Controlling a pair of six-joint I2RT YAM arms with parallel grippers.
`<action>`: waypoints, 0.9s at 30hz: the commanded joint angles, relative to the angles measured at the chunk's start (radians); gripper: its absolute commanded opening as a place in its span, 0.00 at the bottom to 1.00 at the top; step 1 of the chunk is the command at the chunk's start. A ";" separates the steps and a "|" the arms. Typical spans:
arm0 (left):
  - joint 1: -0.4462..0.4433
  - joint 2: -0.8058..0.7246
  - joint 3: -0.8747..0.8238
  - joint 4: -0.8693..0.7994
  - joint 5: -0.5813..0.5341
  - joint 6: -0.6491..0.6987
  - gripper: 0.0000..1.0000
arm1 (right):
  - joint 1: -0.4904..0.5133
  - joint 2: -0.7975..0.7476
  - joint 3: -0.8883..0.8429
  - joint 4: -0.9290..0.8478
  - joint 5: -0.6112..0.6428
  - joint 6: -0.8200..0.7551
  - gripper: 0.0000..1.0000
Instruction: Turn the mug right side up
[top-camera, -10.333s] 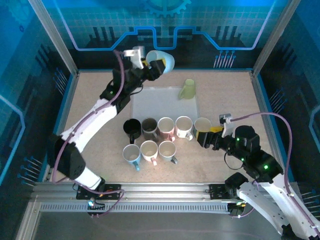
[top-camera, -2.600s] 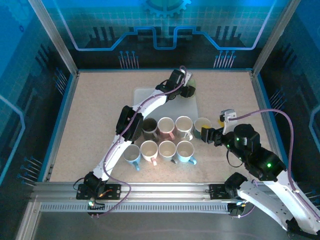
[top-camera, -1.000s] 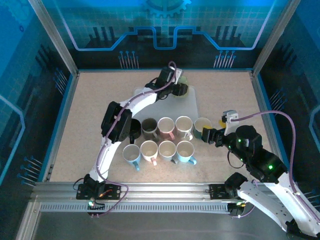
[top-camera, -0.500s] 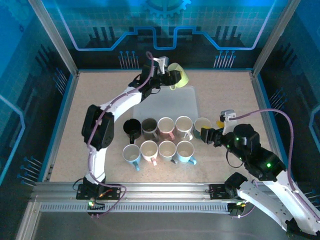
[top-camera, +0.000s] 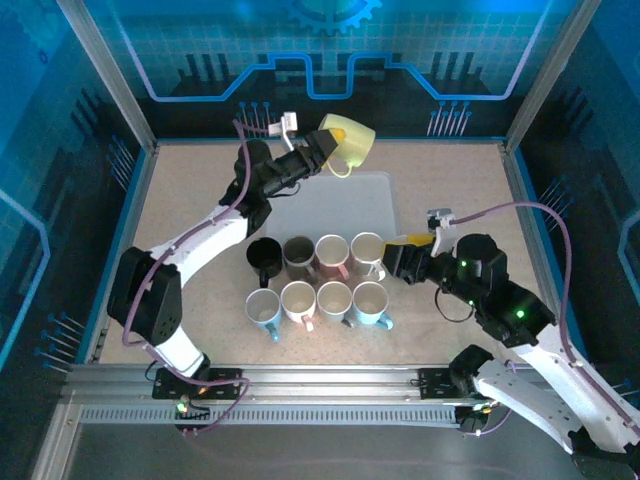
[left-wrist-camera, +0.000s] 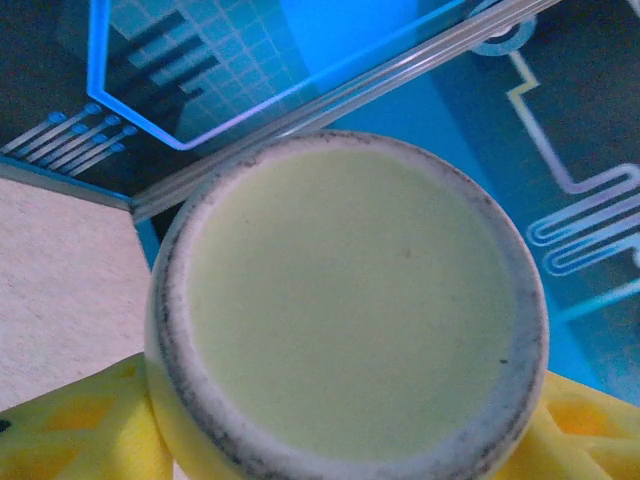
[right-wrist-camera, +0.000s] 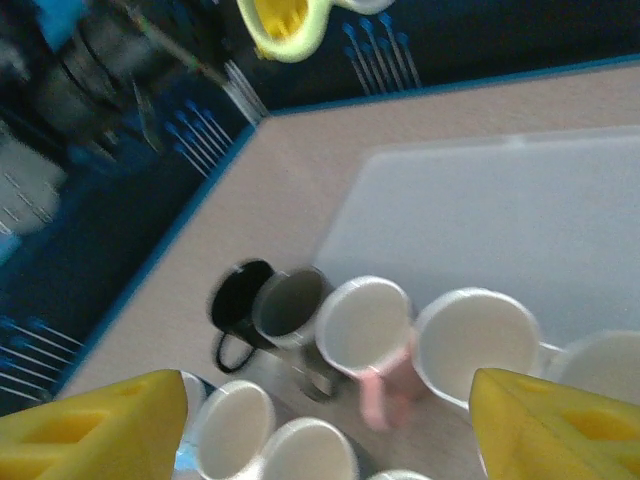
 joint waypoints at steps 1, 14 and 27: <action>-0.012 -0.086 -0.065 0.307 0.005 -0.167 0.35 | -0.020 0.012 -0.031 0.258 -0.120 0.155 0.77; -0.150 -0.290 -0.217 0.334 0.006 -0.127 0.36 | -0.031 0.205 -0.071 0.699 -0.214 0.423 0.82; -0.211 -0.397 -0.312 0.273 -0.044 -0.013 0.37 | -0.011 0.295 -0.092 0.917 -0.242 0.503 0.52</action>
